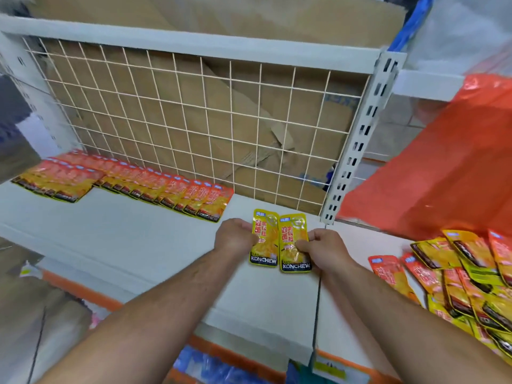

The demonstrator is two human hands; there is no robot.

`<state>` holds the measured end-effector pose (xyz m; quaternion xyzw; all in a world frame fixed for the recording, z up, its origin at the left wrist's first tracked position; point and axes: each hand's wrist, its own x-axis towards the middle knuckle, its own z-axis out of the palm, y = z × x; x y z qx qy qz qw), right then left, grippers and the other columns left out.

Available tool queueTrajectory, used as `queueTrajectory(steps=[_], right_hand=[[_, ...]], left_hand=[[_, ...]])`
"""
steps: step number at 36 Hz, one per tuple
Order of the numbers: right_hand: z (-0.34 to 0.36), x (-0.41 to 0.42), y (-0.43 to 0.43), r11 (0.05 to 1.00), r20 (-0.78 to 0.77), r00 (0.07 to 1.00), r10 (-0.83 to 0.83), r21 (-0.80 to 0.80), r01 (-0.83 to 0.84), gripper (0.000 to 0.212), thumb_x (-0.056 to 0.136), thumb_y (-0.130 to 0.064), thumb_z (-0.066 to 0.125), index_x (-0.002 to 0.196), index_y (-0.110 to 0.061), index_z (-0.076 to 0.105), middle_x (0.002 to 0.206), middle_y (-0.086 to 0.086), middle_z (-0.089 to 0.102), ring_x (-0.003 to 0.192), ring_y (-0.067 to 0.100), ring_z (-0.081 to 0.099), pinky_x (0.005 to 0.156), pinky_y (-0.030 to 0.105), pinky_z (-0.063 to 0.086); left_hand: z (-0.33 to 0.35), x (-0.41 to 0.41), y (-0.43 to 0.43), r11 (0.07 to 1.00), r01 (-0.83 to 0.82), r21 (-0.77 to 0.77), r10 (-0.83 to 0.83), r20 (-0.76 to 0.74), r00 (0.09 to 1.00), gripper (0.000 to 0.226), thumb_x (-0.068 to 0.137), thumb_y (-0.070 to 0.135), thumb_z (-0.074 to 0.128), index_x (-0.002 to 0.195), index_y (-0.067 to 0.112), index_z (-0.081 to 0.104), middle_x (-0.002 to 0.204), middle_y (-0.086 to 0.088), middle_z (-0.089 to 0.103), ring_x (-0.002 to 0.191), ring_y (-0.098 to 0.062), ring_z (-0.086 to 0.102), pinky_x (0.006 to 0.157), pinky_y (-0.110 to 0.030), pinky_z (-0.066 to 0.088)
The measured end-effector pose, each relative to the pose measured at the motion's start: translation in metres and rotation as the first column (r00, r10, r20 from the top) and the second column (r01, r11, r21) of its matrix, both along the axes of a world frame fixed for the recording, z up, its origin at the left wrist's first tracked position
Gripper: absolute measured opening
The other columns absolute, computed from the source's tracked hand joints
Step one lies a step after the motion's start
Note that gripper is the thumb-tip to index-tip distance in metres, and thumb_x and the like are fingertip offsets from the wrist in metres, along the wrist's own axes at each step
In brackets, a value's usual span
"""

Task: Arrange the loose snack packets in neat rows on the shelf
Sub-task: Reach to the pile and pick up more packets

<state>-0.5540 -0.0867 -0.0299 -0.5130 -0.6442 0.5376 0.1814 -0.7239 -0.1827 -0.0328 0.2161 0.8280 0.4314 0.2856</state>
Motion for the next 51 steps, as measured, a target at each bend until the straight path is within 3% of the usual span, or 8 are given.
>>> queueTrajectory(steps=[15,18,21,25,33,39,46,51], right_hand=[[-0.002,-0.039,0.011,0.988,0.049,0.986,-0.157,0.001,0.157,0.016,0.081,-0.007,0.075,0.077,-0.009,0.059,0.07,0.013,0.067,0.056,0.021,0.059,0.06,0.03,0.045],[0.0,-0.046,0.008,0.981,0.053,0.979,-0.196,0.017,0.195,0.024,0.081,-0.006,0.075,0.068,-0.011,0.055,0.068,0.013,0.066,0.054,0.021,0.059,0.06,0.03,0.045],[0.001,-0.049,0.006,0.972,0.06,0.97,-0.236,0.02,0.235,0.037,0.082,-0.006,0.074,0.059,-0.017,0.047,0.062,0.007,0.061,0.051,0.02,0.055,0.06,0.029,0.042],[0.003,-0.052,0.003,0.966,0.051,0.964,-0.26,0.002,0.26,0.033,0.082,-0.006,0.075,0.064,-0.016,0.049,0.066,0.01,0.062,0.053,0.021,0.057,0.063,0.031,0.044],[0.007,-0.065,0.0,0.963,0.05,0.963,-0.263,-0.042,0.265,0.033,0.081,-0.005,0.076,0.063,-0.016,0.05,0.072,0.011,0.064,0.065,0.022,0.057,0.067,0.033,0.046],[0.011,-0.083,0.005,0.969,0.022,0.971,-0.236,-0.061,0.237,0.026,0.082,-0.004,0.075,0.066,-0.015,0.058,0.077,0.011,0.071,0.068,0.025,0.065,0.072,0.039,0.055],[0.009,-0.088,0.006,0.978,0.083,0.977,-0.198,-0.054,0.203,0.027,0.082,-0.003,0.074,0.067,-0.014,0.055,0.072,0.008,0.069,0.057,0.019,0.061,0.053,0.022,0.045],[0.005,-0.087,0.005,0.982,0.102,0.981,-0.165,-0.075,0.173,0.017,0.081,-0.003,0.075,0.082,-0.009,0.059,0.088,0.021,0.072,0.068,0.026,0.065,0.068,0.04,0.056]], left_hand=[[-0.006,-0.061,0.049,0.934,0.265,-0.239,-0.341,-0.373,0.863,0.022,0.078,0.012,0.066,0.099,0.007,0.068,0.104,-0.008,0.069,0.102,-0.026,0.063,0.08,-0.03,0.052],[-0.003,-0.066,0.052,0.911,0.321,-0.259,-0.402,-0.389,0.829,0.003,0.077,0.012,0.064,0.079,0.011,0.062,0.094,-0.01,0.067,0.091,-0.027,0.063,0.065,-0.028,0.045],[-0.003,-0.071,0.054,0.897,0.339,-0.283,-0.434,-0.424,0.795,0.029,0.076,0.011,0.06,0.057,0.015,0.039,0.082,-0.013,0.063,0.069,-0.024,0.05,0.053,-0.03,0.031],[0.001,-0.074,0.055,0.869,0.395,-0.297,-0.491,-0.423,0.762,0.03,0.075,0.008,0.058,0.054,0.015,0.038,0.069,-0.009,0.057,0.064,-0.023,0.047,0.043,-0.027,0.025],[0.002,-0.082,0.049,0.848,0.454,-0.275,-0.53,-0.415,0.739,0.021,0.081,0.021,0.062,0.067,0.015,0.047,0.074,-0.001,0.054,0.087,-0.027,0.061,0.063,-0.028,0.04],[-0.004,-0.084,0.039,0.754,0.568,-0.329,-0.653,-0.472,0.593,0.043,0.08,0.034,0.069,0.118,0.016,0.063,0.112,-0.009,0.058,0.103,-0.026,0.06,0.084,-0.033,0.05],[-0.002,-0.083,0.031,0.689,0.598,-0.409,-0.721,-0.47,0.509,0.041,0.078,0.03,0.068,0.119,0.022,0.064,0.113,-0.005,0.054,0.103,-0.024,0.058,0.088,-0.033,0.05],[-0.002,-0.081,0.028,0.7,0.58,-0.415,-0.711,-0.476,0.517,0.04,0.078,0.026,0.067,0.118,0.022,0.065,0.112,-0.005,0.055,0.102,-0.024,0.059,0.087,-0.033,0.051]])
